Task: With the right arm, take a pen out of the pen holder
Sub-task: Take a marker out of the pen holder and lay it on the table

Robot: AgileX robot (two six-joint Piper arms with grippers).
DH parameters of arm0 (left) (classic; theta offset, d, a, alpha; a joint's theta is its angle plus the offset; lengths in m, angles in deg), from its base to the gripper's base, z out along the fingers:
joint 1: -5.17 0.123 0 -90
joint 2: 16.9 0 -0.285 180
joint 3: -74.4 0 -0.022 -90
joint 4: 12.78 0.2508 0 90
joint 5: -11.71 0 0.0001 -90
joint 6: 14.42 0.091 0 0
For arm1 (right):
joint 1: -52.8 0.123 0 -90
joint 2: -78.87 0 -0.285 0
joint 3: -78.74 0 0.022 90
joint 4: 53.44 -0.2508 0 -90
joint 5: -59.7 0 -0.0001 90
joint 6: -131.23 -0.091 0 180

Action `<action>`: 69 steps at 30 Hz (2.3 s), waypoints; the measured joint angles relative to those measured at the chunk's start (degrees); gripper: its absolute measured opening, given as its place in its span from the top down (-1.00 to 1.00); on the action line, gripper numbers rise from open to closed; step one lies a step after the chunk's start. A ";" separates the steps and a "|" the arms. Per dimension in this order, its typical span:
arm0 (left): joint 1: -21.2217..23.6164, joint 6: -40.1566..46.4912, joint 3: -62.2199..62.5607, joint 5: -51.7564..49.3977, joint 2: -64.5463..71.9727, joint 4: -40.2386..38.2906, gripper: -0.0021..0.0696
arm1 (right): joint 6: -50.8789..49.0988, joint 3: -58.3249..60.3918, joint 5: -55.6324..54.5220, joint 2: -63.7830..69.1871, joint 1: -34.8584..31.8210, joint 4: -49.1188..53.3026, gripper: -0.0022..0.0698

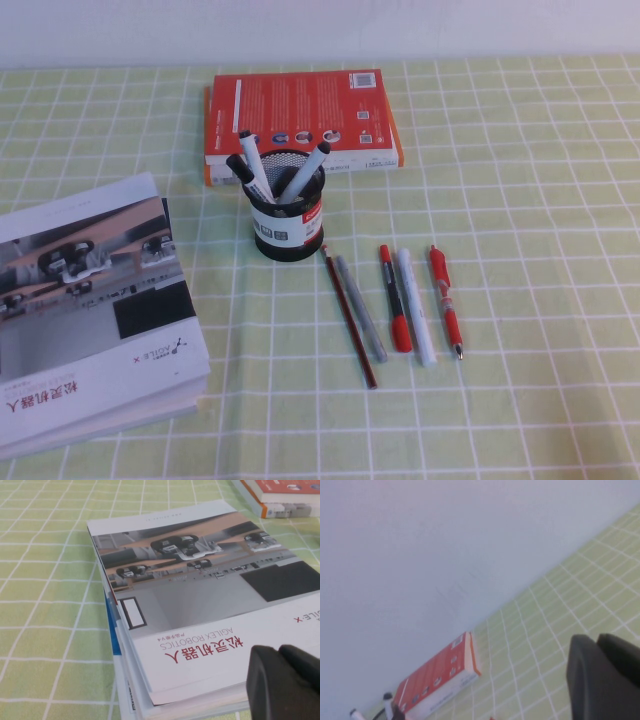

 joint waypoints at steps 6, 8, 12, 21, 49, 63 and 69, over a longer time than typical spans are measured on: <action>0.00 0.00 0.00 0.00 0.00 0.00 0.96 | 0.46 -4.38 10.00 1.84 0.00 -0.39 0.97; 0.00 0.00 0.00 0.00 0.00 0.00 0.96 | 1.83 -8.35 14.02 5.75 0.00 -0.26 0.97; 0.00 0.00 0.00 0.00 0.00 0.00 0.96 | 5.23 -16.74 23.16 17.05 0.00 1.33 0.97; 0.00 0.00 0.00 0.00 0.00 0.00 0.96 | 16.05 -31.84 35.01 43.85 0.00 2.63 0.97; 0.00 0.00 0.00 0.00 0.00 0.00 0.96 | 21.58 -68.27 -2.05 98.36 36.06 -7.77 0.05; 0.00 0.00 0.00 0.00 0.00 0.00 0.96 | 21.58 -80.76 -6.59 110.88 36.98 -17.34 -0.24; 0.00 0.00 0.00 0.00 0.00 0.00 0.96 | 21.58 -86.49 -5.31 115.58 36.98 -18.00 -0.22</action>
